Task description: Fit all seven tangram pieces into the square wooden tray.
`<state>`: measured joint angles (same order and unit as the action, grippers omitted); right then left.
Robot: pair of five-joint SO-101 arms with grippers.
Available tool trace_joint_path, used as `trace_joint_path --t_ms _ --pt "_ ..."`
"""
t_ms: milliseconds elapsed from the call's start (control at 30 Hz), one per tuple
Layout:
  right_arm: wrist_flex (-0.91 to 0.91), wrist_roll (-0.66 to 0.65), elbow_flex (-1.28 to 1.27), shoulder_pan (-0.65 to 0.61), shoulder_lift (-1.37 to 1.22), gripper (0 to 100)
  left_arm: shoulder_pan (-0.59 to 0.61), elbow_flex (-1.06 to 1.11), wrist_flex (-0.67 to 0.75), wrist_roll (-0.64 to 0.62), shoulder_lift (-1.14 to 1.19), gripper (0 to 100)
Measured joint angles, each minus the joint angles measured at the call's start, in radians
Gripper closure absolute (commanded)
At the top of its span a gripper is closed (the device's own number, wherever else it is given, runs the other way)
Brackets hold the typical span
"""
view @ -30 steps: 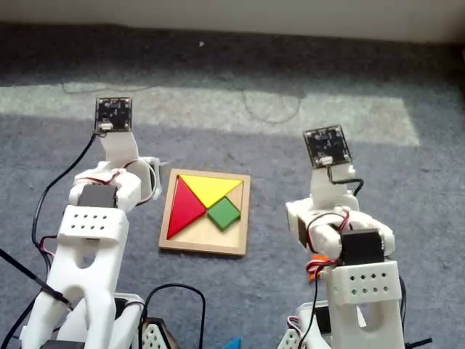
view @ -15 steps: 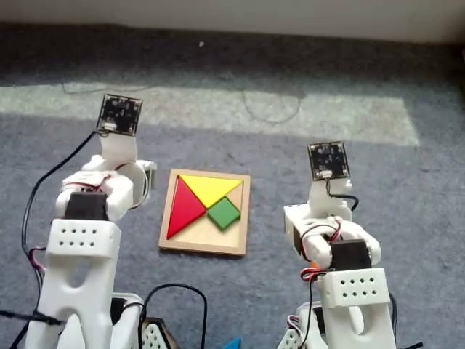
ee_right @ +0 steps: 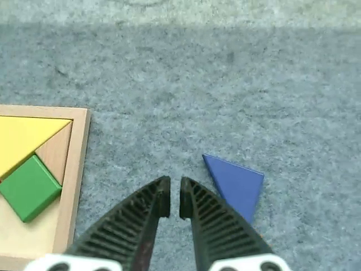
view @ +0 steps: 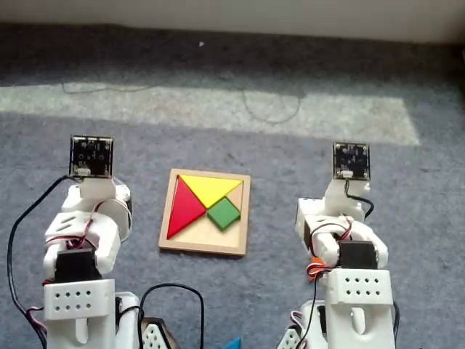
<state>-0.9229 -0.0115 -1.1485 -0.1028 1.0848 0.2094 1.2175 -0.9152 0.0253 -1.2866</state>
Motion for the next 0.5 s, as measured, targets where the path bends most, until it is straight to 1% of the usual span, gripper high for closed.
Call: trace_joint_path --t_ms 200,400,500 --pt "0.0 0.0 0.0 0.003 0.0 95.7 0.0 0.183 0.0 0.0 -0.187 99" --pt "0.0 0.0 0.0 0.008 0.0 95.7 0.0 0.376 0.0 0.0 -0.437 99" --pt "0.0 0.0 0.0 0.006 0.0 95.7 0.0 0.446 -0.002 0.038 -0.514 99"
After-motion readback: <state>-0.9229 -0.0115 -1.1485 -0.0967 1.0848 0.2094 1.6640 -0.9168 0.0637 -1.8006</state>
